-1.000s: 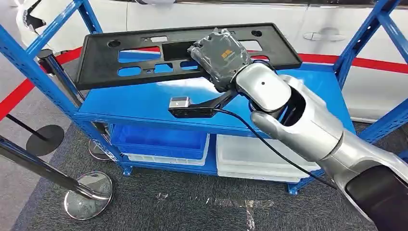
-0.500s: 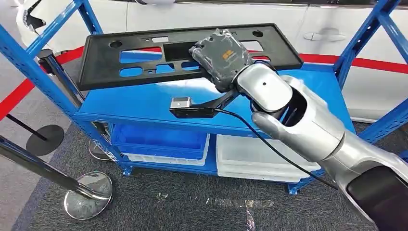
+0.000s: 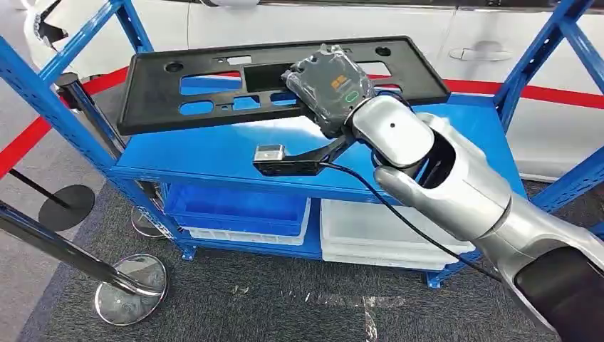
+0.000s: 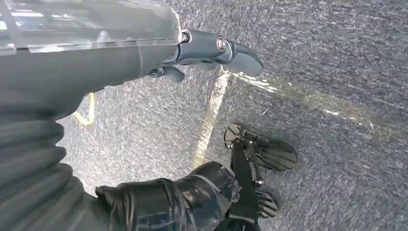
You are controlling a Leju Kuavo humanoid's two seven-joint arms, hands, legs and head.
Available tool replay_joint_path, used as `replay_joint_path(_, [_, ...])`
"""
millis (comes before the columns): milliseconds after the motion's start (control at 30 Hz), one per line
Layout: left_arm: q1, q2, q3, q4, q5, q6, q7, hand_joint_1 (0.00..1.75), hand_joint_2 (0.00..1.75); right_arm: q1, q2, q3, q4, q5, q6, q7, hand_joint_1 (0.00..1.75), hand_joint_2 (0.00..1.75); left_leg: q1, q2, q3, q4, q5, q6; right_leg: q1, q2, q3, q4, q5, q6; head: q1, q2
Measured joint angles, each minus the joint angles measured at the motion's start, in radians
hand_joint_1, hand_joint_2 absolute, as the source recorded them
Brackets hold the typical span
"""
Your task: Take the parts from the cabinet and place them on the table.
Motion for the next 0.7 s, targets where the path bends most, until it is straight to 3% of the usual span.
replay_joint_path(167, [-0.003,0.000,0.000,0.000,-0.004,-0.001,-0.001,0.00,1.75,0.002,-0.001,0.001,0.000,0.001,0.005,-0.001,1.61,1.75,-0.004,0.000,-0.003,0.006,-0.003,0.012,-0.004,0.000,0.003,-0.006,0.003,0.011,0.000,0.000])
replay_joint_path(200, [-0.004,0.000,0.000,0.000,-0.005,-0.001,-0.002,0.00,1.75,0.002,-0.002,0.001,0.000,0.001,0.005,0.000,1.61,1.75,-0.003,0.000,0.002,-0.008,0.008,0.021,-0.001,0.002,0.007,-0.011,0.008,0.019,-0.001,0.000])
replay_joint_path(233, [-0.005,-0.003,0.000,0.000,-0.007,-0.001,-0.003,0.00,1.75,0.004,-0.005,0.001,0.000,0.001,0.005,0.000,1.61,1.75,0.012,0.008,0.014,-0.028,0.019,0.025,-0.002,0.000,0.002,-0.006,-0.005,0.021,0.001,0.000])
replay_joint_path(267, [-0.007,-0.003,0.000,0.000,-0.011,0.000,-0.003,0.00,1.75,0.002,-0.008,0.001,0.000,0.001,0.005,0.000,1.61,1.75,0.009,0.008,0.020,-0.040,0.024,0.028,0.003,-0.004,-0.006,0.018,-0.027,0.025,0.004,0.000])
replay_joint_path(300, [-0.009,-0.003,0.000,0.000,-0.011,0.001,-0.003,0.00,1.75,0.002,-0.009,0.001,0.000,0.001,0.005,0.000,1.61,1.75,0.009,0.010,0.019,-0.041,0.025,0.030,0.002,-0.004,-0.032,0.077,-0.066,0.026,0.005,0.000])
replay_joint_path(367, [-0.010,-0.004,0.000,0.000,-0.014,0.001,-0.001,0.00,1.75,0.010,-0.011,0.001,0.000,0.003,0.009,0.001,1.61,1.75,0.009,0.012,0.019,-0.040,0.025,0.030,-0.002,-0.004,-0.100,0.232,-0.130,0.033,0.007,0.000])
replay_joint_path(400, [-0.010,-0.004,0.000,0.000,-0.014,0.001,0.000,0.00,1.75,0.014,-0.013,0.001,0.000,0.003,0.011,0.001,1.61,1.75,0.009,0.012,0.019,-0.039,0.025,0.030,-0.005,-0.004,-0.118,0.270,-0.132,0.036,0.007,0.000])
replay_joint_path(433, [-0.010,-0.005,0.000,0.000,-0.014,0.001,0.000,0.00,1.75,0.017,-0.014,0.001,0.000,0.003,0.013,0.001,1.61,1.75,0.011,0.011,0.018,-0.037,0.024,0.029,-0.010,-0.005,-0.115,0.262,-0.109,0.041,0.007,0.000])
replay_joint_path(467, [-0.010,-0.005,0.000,0.000,-0.014,0.001,0.000,0.00,1.75,0.018,-0.017,0.001,0.000,0.003,0.013,0.001,1.61,1.75,0.015,0.011,0.016,-0.032,0.023,0.026,-0.016,-0.006,-0.093,0.216,-0.073,0.045,0.007,0.000])
replay_joint_path(533, [-0.010,-0.006,0.000,0.000,-0.015,0.001,0.004,0.00,1.75,0.017,-0.018,0.001,0.000,0.003,0.013,0.001,1.61,1.75,0.023,0.008,0.012,-0.015,0.014,0.013,-0.028,-0.011,-0.009,0.051,0.007,0.055,0.008,0.000])
replay_joint_path(567, [-0.010,-0.005,0.000,0.000,-0.015,0.001,0.004,0.00,1.75,0.017,-0.019,0.001,0.000,0.003,0.013,0.001,1.61,1.75,0.023,0.007,0.005,-0.009,0.011,0.006,-0.026,-0.009,0.007,0.019,-0.020,0.060,0.009,0.000])
replay_joint_path(600, [-0.011,-0.005,0.000,0.000,-0.015,0.002,0.005,0.00,1.75,0.016,-0.019,0.001,-0.001,0.003,0.014,0.001,1.61,1.75,0.018,0.007,-0.005,0.001,0.010,-0.002,-0.015,-0.002,0.011,0.022,-0.006,0.043,0.012,0.000])
replay_joint_path(700, [-0.009,-0.005,0.000,0.000,-0.016,-0.001,0.005,0.00,1.75,0.017,-0.021,0.001,-0.002,0.003,0.013,0.000,1.61,1.75,0.019,0.003,-0.010,-0.004,0.025,-0.022,-0.015,-0.004,-0.008,0.026,-0.005,0.020,0.010,0.000])
